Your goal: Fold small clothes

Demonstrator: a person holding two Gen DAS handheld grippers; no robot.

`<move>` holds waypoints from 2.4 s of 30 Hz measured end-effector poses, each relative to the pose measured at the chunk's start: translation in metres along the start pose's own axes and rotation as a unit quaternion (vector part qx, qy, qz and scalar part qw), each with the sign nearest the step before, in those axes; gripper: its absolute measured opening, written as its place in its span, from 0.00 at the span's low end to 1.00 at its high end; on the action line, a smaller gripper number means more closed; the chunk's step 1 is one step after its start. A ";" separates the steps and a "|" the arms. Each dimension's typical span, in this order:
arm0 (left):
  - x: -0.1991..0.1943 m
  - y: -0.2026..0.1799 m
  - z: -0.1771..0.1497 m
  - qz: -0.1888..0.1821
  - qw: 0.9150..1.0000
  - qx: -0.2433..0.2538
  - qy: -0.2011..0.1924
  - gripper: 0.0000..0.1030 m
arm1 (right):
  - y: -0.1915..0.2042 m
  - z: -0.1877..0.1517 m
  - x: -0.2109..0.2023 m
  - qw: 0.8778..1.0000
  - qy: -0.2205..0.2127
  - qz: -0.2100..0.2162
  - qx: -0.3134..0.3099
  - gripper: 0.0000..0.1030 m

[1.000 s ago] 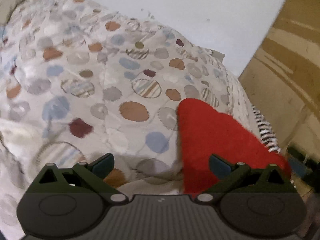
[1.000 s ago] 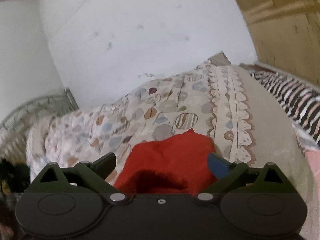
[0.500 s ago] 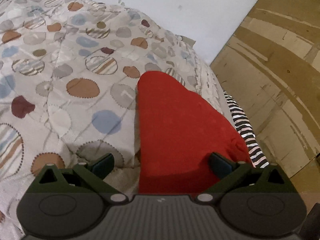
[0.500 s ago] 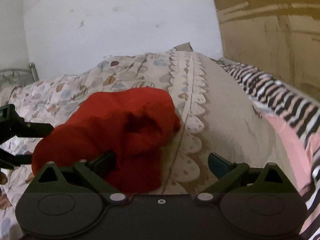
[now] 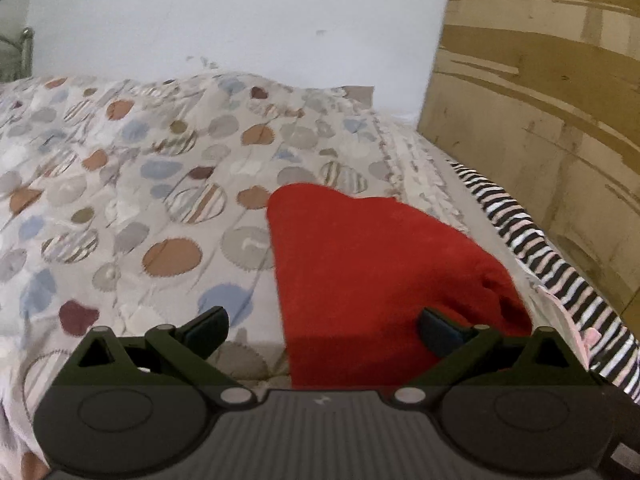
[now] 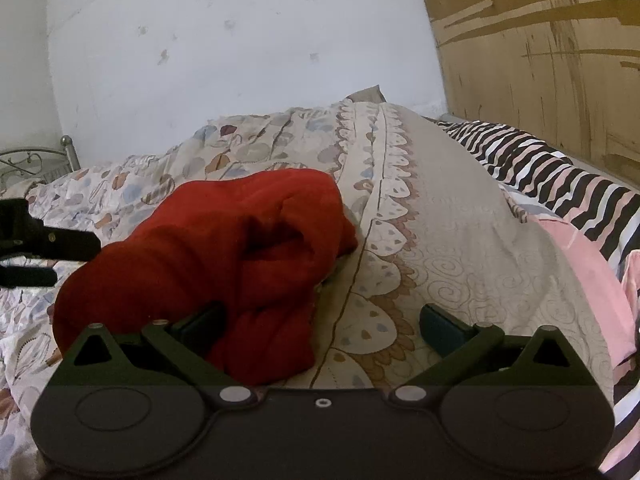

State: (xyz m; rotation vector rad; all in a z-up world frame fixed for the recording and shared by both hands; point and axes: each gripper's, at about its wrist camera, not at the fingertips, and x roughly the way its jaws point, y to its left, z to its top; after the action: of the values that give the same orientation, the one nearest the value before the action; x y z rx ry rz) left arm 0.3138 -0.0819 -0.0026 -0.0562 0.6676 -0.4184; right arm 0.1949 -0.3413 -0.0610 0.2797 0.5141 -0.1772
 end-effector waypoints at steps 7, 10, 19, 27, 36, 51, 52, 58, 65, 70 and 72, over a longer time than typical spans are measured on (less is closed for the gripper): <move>0.008 0.001 -0.002 -0.009 1.000 -0.004 0.012 1.00 | 0.000 0.000 0.000 1.000 0.000 0.001 0.001 0.99; 0.010 0.007 -0.007 -0.013 1.000 -0.009 0.009 1.00 | 0.000 0.000 -0.001 1.000 0.001 0.001 0.002 0.99; 0.013 0.037 -0.020 -0.017 0.999 -0.039 0.002 1.00 | -0.015 0.024 -0.035 0.993 -0.074 0.070 0.055 1.00; 0.014 0.028 -0.023 -0.005 1.000 -0.016 -0.016 1.00 | -0.053 0.067 0.042 0.974 -0.028 0.106 0.196 0.88; 0.010 0.029 -0.033 -0.005 0.999 -0.044 -0.026 1.00 | -0.027 0.091 0.095 0.982 -0.010 0.154 0.111 0.19; 0.002 0.034 -0.002 -0.071 0.994 -0.078 -0.036 1.00 | -0.066 0.095 0.118 0.971 0.027 0.166 0.171 0.68; 0.003 0.036 0.001 -0.094 0.990 -0.099 -0.037 1.00 | -0.069 0.097 0.121 0.968 0.033 0.174 0.180 0.74; 0.035 0.012 -0.001 -0.105 0.993 -0.053 0.031 1.00 | -0.062 0.100 0.149 0.964 0.095 0.180 0.172 0.81; 0.039 -0.010 -0.021 -0.081 0.996 0.036 0.028 1.00 | -0.066 0.075 0.144 0.964 0.074 0.191 0.168 0.73; 0.038 -0.014 -0.028 -0.077 0.996 0.049 0.021 1.00 | -0.061 0.069 0.141 0.971 0.061 0.180 0.148 0.69; 0.039 -0.013 -0.028 -0.082 0.995 0.043 0.022 1.00 | -0.061 0.068 0.140 0.972 0.058 0.178 0.144 0.68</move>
State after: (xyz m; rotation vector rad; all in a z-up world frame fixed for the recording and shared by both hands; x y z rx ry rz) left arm 0.3193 -0.1064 -0.0454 -0.0204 0.6912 -0.6077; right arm 0.3316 -0.4334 -0.0887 0.6632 0.5450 0.1171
